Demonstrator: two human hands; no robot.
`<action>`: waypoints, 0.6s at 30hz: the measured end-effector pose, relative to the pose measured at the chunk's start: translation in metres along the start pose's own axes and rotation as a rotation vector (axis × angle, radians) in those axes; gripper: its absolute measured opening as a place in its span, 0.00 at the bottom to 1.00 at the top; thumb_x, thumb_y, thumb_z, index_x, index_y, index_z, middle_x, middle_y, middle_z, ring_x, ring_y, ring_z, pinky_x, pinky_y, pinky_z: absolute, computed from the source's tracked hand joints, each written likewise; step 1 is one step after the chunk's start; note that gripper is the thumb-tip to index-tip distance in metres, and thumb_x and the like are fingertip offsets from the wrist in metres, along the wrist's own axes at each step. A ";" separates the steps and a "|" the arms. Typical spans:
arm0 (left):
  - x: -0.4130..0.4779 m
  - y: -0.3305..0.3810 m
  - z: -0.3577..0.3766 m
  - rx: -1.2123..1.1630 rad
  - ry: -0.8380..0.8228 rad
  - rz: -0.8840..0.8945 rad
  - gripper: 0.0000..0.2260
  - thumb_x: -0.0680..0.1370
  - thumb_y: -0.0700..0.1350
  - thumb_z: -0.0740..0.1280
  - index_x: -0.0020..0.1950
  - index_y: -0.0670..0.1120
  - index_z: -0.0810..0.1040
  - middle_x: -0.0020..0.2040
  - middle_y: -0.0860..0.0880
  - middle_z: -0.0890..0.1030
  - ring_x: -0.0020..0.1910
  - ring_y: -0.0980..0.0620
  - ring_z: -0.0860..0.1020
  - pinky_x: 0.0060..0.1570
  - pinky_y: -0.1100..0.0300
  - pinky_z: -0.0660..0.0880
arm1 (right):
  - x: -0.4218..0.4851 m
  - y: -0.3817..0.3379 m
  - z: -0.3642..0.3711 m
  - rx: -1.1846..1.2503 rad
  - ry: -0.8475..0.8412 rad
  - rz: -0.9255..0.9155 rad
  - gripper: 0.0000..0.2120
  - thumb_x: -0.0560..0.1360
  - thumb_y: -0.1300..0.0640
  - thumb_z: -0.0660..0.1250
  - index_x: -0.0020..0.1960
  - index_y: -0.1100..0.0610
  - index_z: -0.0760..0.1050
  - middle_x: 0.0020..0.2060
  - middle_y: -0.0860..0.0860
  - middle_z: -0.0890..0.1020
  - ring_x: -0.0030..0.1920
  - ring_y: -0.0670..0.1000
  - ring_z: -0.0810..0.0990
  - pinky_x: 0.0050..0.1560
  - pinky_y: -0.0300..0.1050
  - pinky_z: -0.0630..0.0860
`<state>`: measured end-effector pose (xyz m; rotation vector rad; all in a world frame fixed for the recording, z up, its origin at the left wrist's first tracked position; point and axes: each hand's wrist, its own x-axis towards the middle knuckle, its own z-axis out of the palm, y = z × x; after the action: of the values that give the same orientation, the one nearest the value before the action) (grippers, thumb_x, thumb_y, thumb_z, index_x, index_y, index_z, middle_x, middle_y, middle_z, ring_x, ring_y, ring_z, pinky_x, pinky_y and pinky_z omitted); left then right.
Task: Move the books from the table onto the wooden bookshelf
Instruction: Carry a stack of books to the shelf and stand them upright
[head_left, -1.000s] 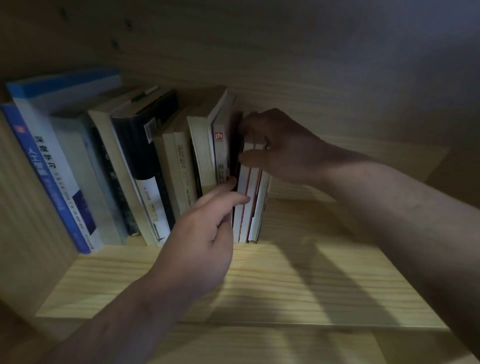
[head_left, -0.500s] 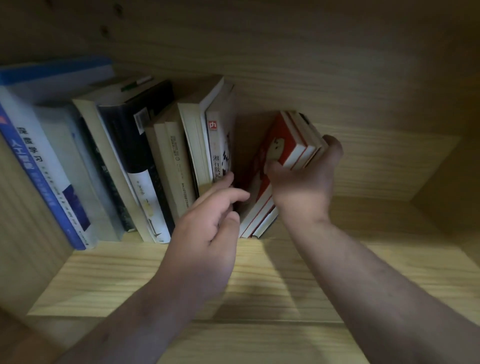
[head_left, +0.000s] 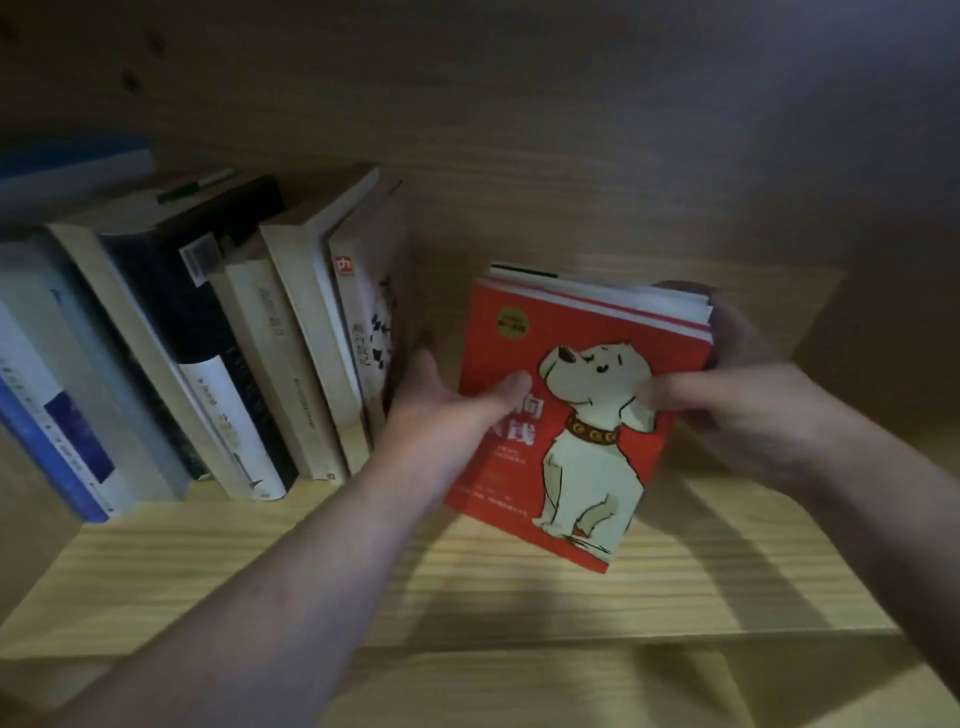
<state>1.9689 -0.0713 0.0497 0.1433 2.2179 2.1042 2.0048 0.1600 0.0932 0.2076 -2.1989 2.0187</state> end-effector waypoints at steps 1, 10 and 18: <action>0.005 -0.002 0.002 -0.089 -0.059 -0.030 0.41 0.52 0.58 0.83 0.63 0.48 0.78 0.52 0.50 0.87 0.44 0.55 0.86 0.40 0.59 0.81 | 0.000 -0.001 -0.006 0.031 -0.053 0.007 0.33 0.58 0.76 0.71 0.52 0.43 0.82 0.47 0.51 0.88 0.50 0.53 0.88 0.42 0.42 0.83; 0.005 -0.007 0.012 -0.311 -0.264 -0.030 0.17 0.56 0.47 0.83 0.43 0.52 0.88 0.46 0.44 0.88 0.44 0.46 0.87 0.38 0.57 0.82 | -0.001 -0.006 -0.009 -0.076 -0.030 0.033 0.35 0.63 0.72 0.75 0.66 0.51 0.74 0.54 0.54 0.87 0.56 0.56 0.86 0.56 0.54 0.83; -0.019 -0.014 0.045 -0.292 0.368 0.155 0.15 0.62 0.48 0.81 0.46 0.57 0.84 0.42 0.57 0.87 0.39 0.57 0.86 0.34 0.61 0.82 | -0.020 0.044 0.035 -0.465 0.379 0.193 0.43 0.66 0.45 0.78 0.77 0.49 0.64 0.64 0.48 0.72 0.68 0.53 0.74 0.63 0.48 0.71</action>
<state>1.9929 -0.0294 0.0336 -0.1036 2.0941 2.7012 2.0149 0.1291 0.0432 -0.4181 -2.4100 1.4065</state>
